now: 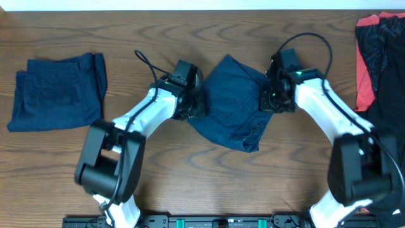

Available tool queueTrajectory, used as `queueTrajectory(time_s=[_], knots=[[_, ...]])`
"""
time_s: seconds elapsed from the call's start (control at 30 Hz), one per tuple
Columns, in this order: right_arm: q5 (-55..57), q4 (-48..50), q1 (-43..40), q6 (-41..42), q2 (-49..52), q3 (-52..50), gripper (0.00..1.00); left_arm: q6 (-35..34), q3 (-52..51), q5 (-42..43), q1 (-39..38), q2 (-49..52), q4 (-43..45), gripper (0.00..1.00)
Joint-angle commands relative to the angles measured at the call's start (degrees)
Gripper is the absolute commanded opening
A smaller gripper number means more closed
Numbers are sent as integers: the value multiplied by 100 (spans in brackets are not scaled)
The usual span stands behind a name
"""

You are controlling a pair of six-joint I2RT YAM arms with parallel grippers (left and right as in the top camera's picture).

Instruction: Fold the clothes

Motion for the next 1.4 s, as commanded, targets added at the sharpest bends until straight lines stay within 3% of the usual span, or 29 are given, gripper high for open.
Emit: queueTrajectory(time_s=[0.0,0.23,0.43,0.6,0.73,0.87,0.93,0.97,1.17,1.2,1.33,1.37], knots=[[955,15,-31,85,415,-46,1,122,-66,-55,4,372,-422,46],[1484,737,-175,81,761,-46,2,118,-66,-48,2,452,-1742,30],[1158,1464,-188,-133,750,63,6,122,-66,120,-149,442,-3021,27],[197,870,-184,-310,557,428,6,186,-66,116,-302,118,-3338,27],[-345,-4,-181,-358,63,560,4,179,-59,-72,-249,-643,-3163,27],[-861,-599,-177,-575,-608,560,4,181,-59,-992,-111,-1561,-2723,28],[-1086,-898,-153,-765,-955,560,4,184,-59,-1565,-42,-1939,-2306,53],[-1150,-1054,-133,-804,-1099,560,5,184,-59,-1825,-11,-2081,-2057,57],[-1447,-2035,149,-804,-1425,546,10,660,-59,-2149,146,-2092,-592,58],[-1453,-2151,234,-802,-1423,516,12,754,-59,-2127,170,-2000,-407,59],[-1451,-2297,667,-761,-1423,293,41,1078,-59,-2092,238,-1528,168,60],[-1451,-2251,796,-730,-1423,216,44,1132,-59,-2090,256,-1405,260,60]])
